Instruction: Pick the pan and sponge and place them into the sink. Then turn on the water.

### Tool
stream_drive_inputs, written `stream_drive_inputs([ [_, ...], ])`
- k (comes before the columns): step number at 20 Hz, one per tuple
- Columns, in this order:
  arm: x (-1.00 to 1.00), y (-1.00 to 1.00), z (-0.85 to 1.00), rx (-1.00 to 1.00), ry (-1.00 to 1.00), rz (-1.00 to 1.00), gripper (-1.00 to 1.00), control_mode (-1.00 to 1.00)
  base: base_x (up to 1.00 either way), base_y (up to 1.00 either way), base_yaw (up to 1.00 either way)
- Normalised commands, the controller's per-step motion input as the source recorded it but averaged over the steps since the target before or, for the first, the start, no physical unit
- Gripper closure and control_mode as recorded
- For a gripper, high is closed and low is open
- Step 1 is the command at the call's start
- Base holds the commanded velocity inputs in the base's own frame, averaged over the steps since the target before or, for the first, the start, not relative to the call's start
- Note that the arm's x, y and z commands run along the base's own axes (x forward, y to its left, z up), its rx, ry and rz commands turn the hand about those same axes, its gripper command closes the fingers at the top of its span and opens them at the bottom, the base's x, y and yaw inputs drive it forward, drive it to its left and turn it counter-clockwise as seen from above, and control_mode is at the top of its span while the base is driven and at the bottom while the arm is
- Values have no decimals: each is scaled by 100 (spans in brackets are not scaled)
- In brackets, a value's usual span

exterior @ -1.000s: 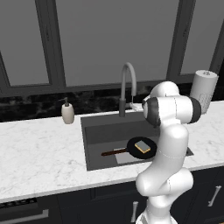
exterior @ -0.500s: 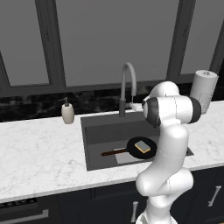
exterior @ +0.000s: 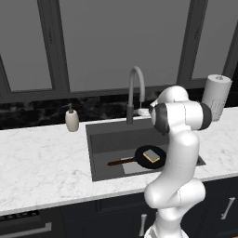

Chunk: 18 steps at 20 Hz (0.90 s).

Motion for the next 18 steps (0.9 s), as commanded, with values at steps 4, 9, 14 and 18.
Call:
stream_drive_inputs([
  [4,24,14,3,0,0,0,-100,-100,0,0,0],
  [9,20,12,0,0,0,0,-100,-100,0,0,0],
  [14,22,6,0,0,0,0,-100,-100,0,0,0],
  [18,19,1,0,0,0,0,-100,-100,0,0,0],
])
